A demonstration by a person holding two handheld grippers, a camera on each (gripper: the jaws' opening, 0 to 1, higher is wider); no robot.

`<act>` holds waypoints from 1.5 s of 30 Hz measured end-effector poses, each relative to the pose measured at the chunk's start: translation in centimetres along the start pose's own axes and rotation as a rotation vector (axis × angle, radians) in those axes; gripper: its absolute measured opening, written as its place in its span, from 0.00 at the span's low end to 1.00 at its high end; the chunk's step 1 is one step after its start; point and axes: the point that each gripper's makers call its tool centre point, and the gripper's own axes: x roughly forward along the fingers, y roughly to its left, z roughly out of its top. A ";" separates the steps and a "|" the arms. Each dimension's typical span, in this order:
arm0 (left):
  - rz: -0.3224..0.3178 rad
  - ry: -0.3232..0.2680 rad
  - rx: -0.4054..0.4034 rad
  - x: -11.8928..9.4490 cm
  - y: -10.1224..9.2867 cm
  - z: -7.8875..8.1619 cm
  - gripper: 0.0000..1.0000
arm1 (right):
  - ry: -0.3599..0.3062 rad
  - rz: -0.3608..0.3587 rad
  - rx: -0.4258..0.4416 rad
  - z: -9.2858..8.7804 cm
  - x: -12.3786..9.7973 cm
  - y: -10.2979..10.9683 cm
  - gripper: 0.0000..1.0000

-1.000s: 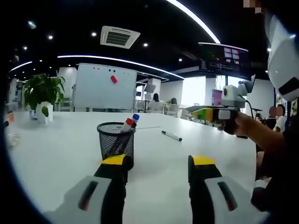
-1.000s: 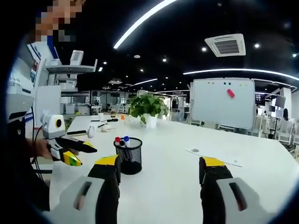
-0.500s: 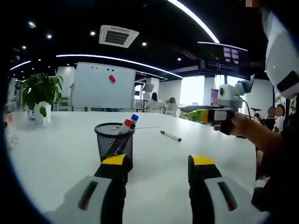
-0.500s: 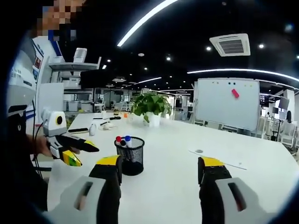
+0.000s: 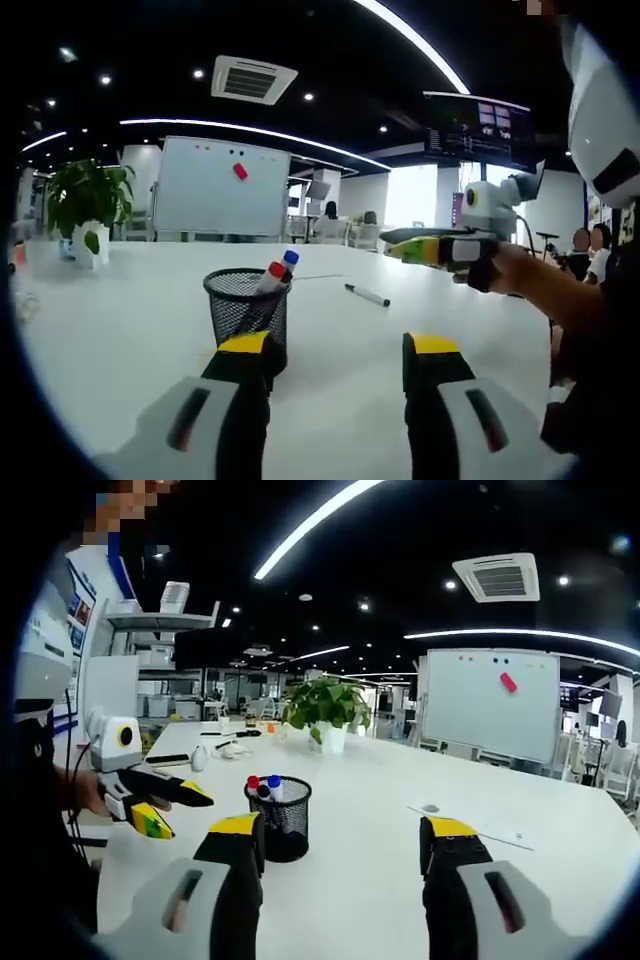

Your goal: Pick up the whiteboard markers from the pen holder and place them facing the whiteboard neatly

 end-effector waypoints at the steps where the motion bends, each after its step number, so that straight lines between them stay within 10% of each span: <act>1: 0.000 -0.001 0.002 0.0 0.0 0.1 0.53 | 0.001 0.002 -0.002 0.1 0.1 0.0 0.64; 45: 0.032 -0.019 -0.012 -1.0 0.6 0.0 0.53 | 0.035 0.071 -0.073 0.7 3.3 1.3 0.58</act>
